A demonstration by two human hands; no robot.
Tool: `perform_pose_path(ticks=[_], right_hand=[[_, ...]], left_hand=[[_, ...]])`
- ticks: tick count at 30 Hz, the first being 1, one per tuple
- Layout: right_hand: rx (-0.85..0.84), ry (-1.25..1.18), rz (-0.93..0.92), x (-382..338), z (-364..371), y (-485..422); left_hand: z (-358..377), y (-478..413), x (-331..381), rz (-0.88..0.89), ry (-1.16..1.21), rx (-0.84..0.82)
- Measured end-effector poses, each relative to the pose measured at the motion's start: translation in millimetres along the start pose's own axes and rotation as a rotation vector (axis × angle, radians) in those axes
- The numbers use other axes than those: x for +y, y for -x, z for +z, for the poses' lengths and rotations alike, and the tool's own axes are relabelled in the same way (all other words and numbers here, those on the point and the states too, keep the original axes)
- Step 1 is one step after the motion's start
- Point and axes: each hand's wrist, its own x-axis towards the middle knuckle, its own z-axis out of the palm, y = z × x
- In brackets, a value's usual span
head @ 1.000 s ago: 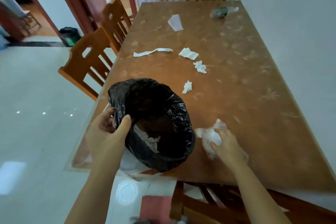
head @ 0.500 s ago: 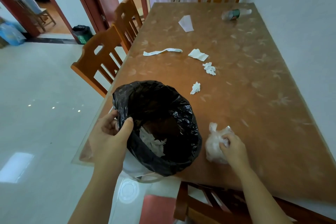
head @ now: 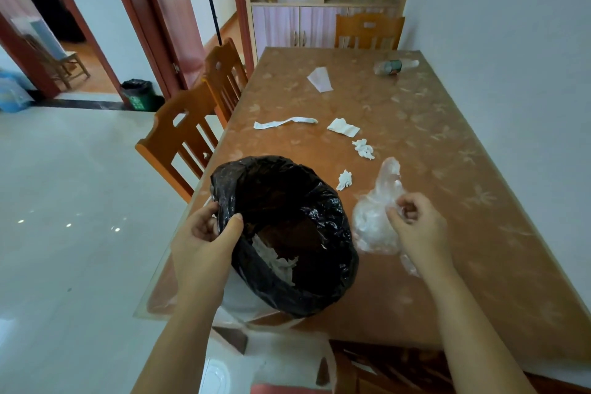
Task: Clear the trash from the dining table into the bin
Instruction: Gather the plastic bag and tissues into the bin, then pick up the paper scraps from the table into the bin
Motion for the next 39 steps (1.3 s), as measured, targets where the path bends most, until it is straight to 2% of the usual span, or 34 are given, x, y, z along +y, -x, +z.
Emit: perform_pose_path(ticks=[4,10,12,15,18,23,28,33,39], right_hand=[[0.014,-0.064,-0.058,-39.3,4.3,-2.7],[-0.131,-0.272,-0.057,-86.0,29.0,3.9],[-0.236,-0.293,-0.055,-96.4,42.0,10.8],[-0.508,-0.277,-0.060,-107.1,61.1,24.9],[-0.685,-0.160,-0.153,-109.8,73.9,36.8],[-0.603,-0.021,-0.261,-110.4,80.4,42.0],[-0.501,0.138,-0.458,-119.6,97.2,48.9],[-0.530,0.217,-0.573,-136.7,128.3,69.7],[-0.583,0.245,-0.611,-165.2,178.2,106.4]], left_hand=[[-7.6,-4.3,3.7,-0.004,0.016,0.007],[-15.8,-6.8,7.8,0.008,0.020,0.013],[-18.1,-6.0,8.5,-0.004,0.038,0.023],[-22.8,-4.8,10.4,-0.014,0.071,0.038],[-30.6,-5.3,11.9,-0.018,0.110,0.080],[-52.9,-5.1,13.9,-0.023,0.136,0.159],[-87.3,-10.8,10.8,-0.035,0.164,0.272],[-135.9,-15.4,6.8,-0.009,0.151,0.417],[-209.1,-15.7,-0.7,-0.003,0.149,0.567]])
